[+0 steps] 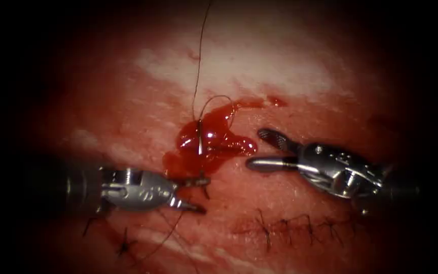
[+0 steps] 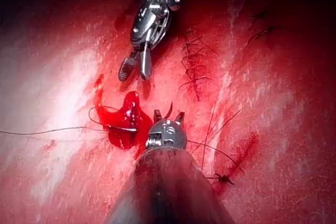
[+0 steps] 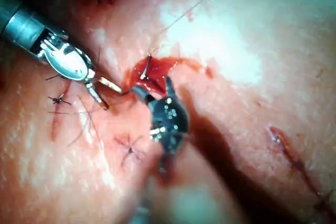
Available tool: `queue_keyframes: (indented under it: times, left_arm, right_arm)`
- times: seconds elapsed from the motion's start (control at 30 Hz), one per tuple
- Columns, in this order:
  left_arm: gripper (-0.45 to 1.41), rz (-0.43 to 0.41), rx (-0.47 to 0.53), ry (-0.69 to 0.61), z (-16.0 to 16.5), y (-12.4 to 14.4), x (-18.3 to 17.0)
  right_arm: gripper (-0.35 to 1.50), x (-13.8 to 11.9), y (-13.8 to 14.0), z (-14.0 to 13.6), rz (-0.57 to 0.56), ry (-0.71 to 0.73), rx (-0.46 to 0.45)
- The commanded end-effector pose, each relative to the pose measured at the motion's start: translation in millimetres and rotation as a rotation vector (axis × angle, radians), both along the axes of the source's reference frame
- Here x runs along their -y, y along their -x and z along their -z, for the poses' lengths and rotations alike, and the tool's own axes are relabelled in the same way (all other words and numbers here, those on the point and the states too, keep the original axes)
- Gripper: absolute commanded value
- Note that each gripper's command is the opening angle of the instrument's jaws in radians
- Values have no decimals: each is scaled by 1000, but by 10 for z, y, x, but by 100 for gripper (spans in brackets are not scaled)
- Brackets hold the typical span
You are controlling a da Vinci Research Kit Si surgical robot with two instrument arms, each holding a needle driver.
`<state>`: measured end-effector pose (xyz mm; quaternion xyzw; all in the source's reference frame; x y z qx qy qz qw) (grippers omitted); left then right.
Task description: Wound Closure
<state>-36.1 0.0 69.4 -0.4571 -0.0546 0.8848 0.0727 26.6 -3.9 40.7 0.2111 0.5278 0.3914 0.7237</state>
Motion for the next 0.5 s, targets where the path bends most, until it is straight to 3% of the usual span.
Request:
queue_keyframes:
  times: [0.03,0.3,0.37,0.4,0.43,0.5]
  left_arm:
    - [24,23,16,7,-8,8,3]
    - [17,34,9,31,-34,17,10]
    - [-3,38,3,39,-40,16,12]
    - [-32,59,-8,32,-42,15,11]
    - [-45,67,-12,29,-42,14,10]
    - [-45,119,-16,-17,-39,6,5]
  right_arm:
    - [116,8,-8,-6,1,0,-1]
    - [113,15,-18,-11,-10,7,6]
    - [109,15,-18,-10,-10,7,6]
    - [106,15,-17,-10,-7,6,4]
    - [103,15,-17,-10,-4,6,2]
    - [98,16,-15,-10,2,4,-2]
